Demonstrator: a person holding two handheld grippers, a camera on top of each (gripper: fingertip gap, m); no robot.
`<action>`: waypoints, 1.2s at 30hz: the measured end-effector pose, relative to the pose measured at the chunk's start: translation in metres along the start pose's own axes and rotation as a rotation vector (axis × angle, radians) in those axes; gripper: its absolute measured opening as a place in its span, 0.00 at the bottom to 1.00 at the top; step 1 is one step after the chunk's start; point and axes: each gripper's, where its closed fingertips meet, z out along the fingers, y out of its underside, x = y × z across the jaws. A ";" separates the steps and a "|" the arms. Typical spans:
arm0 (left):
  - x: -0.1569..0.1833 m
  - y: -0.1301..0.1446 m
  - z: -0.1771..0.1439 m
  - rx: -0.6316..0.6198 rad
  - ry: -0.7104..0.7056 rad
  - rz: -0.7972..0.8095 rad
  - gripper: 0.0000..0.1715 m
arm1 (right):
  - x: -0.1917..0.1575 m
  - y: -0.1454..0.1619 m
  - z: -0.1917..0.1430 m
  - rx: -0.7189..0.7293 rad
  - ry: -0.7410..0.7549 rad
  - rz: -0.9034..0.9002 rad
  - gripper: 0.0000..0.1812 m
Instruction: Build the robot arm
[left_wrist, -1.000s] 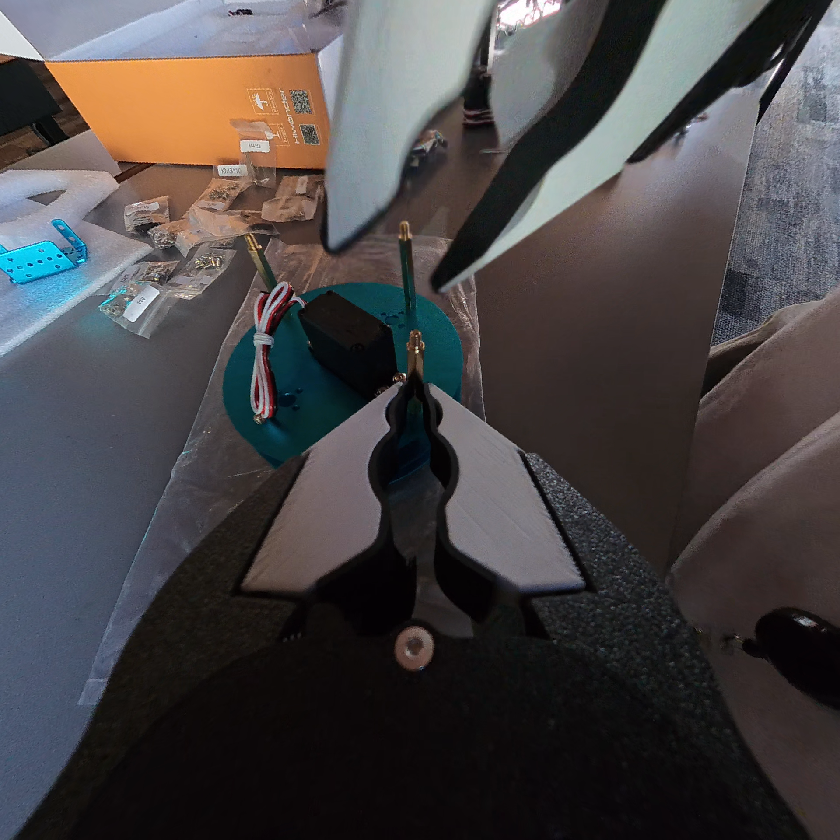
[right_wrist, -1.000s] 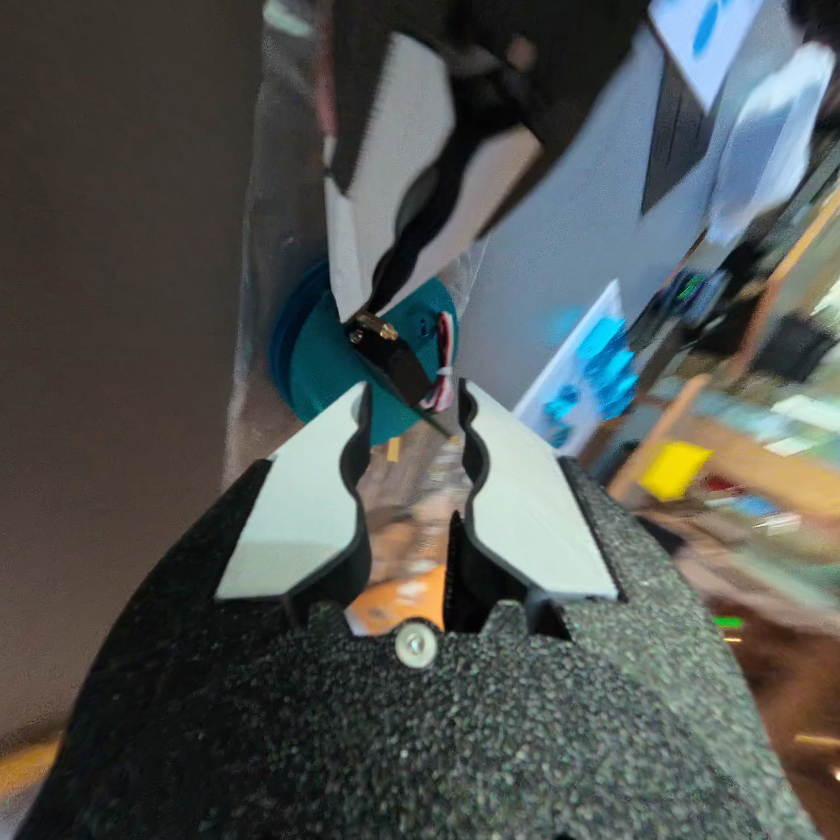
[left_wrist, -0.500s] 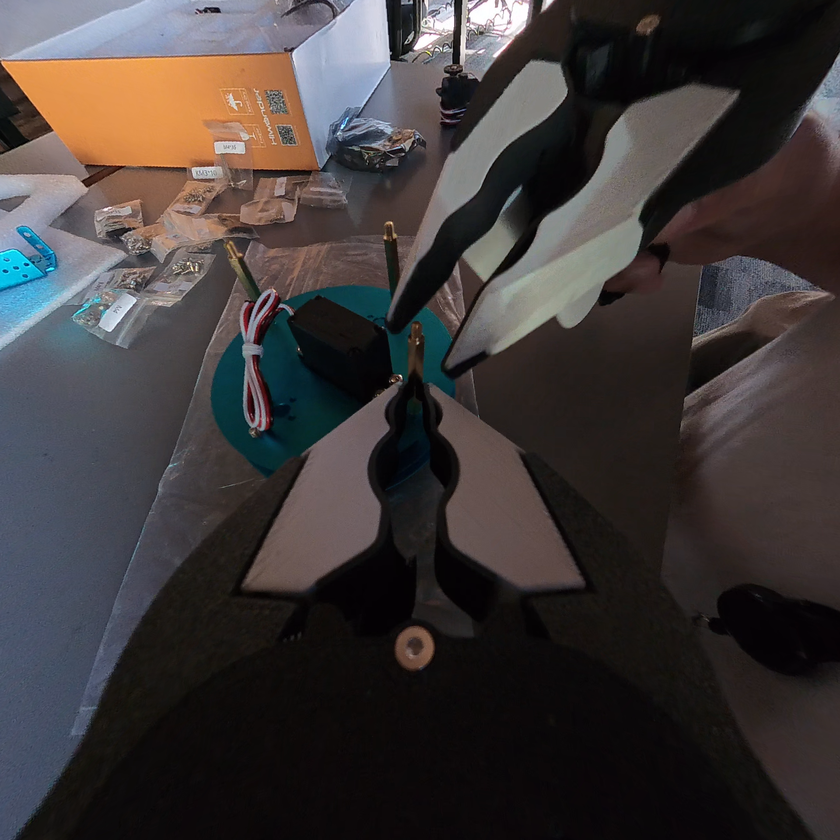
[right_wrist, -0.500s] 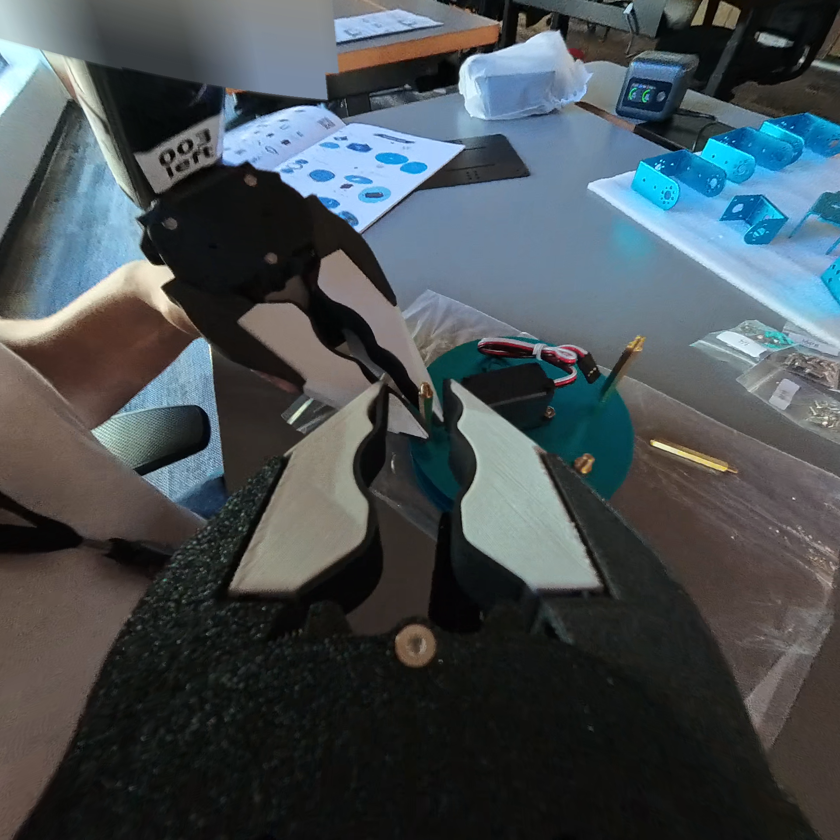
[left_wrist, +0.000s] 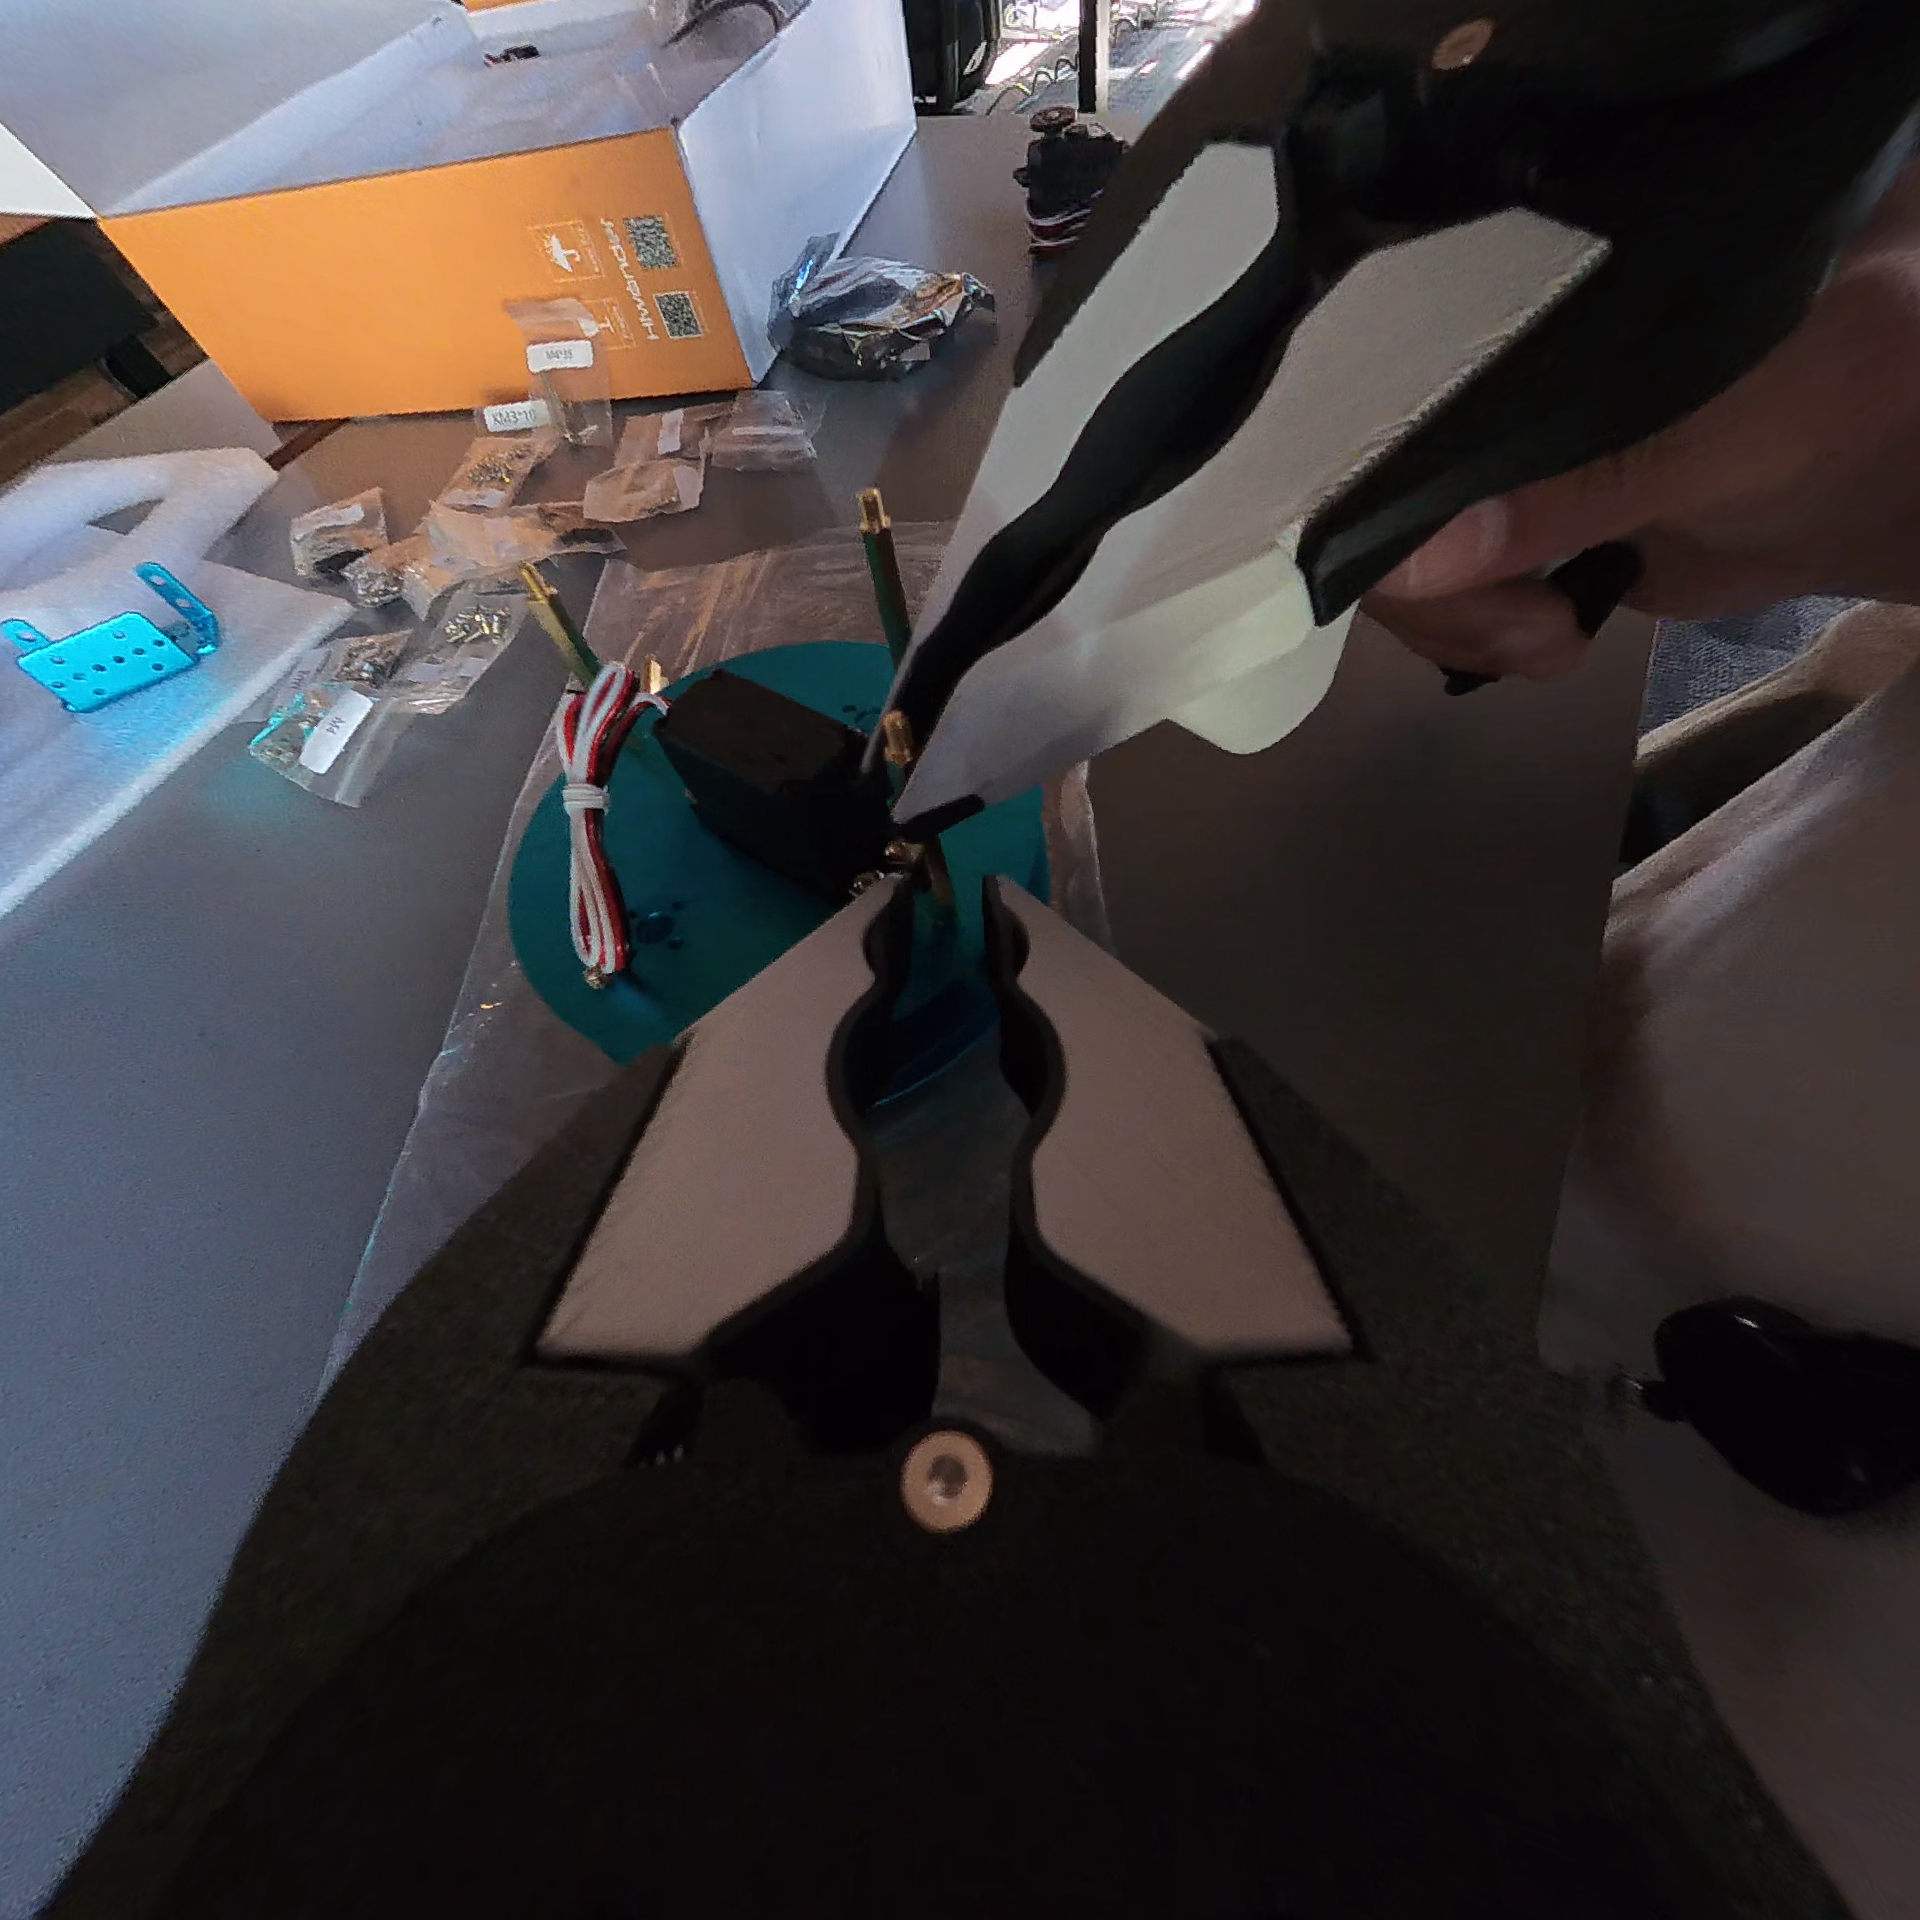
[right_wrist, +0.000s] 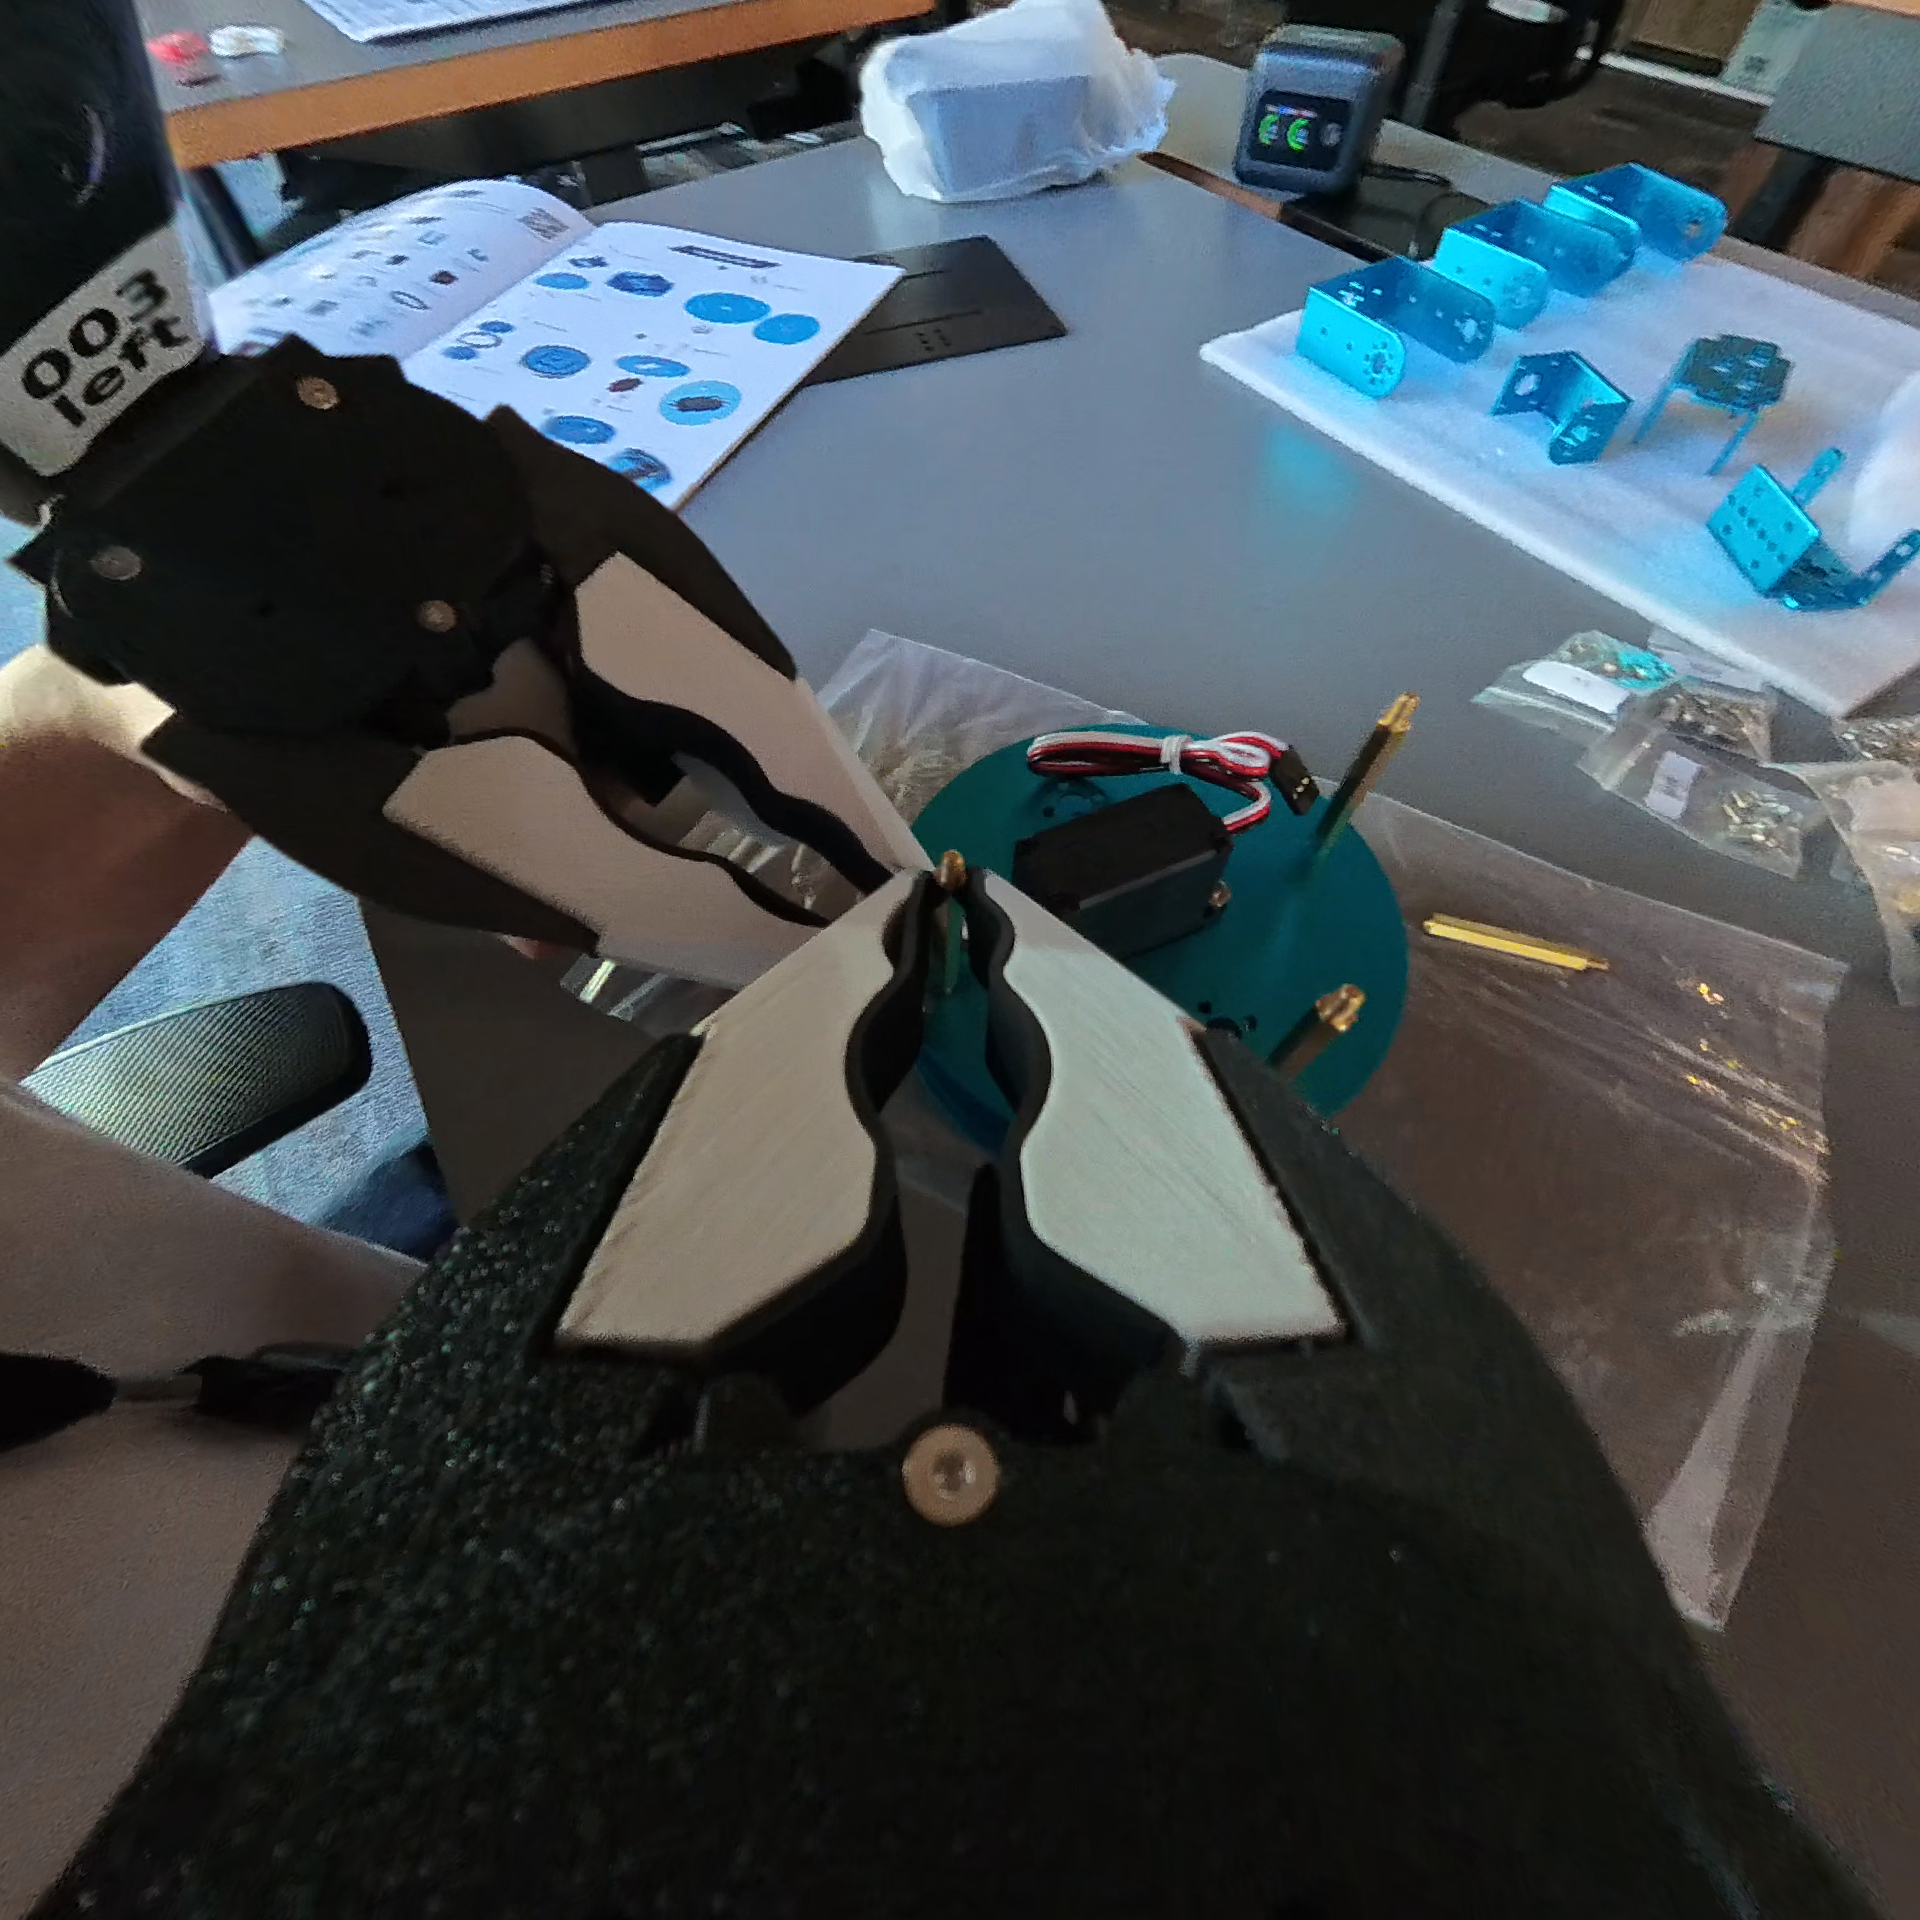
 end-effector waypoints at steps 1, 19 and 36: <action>0.000 0.000 0.000 0.002 0.005 -0.005 0.06 | 0.001 0.000 0.000 -0.005 0.027 0.009 0.02; -0.001 -0.001 0.004 0.003 0.065 -0.013 0.03 | -0.006 -0.010 -0.025 -0.219 -0.383 -0.816 0.16; 0.001 -0.001 0.003 0.014 0.203 0.027 0.03 | -0.008 0.008 -0.009 -0.608 -1.001 -1.524 0.03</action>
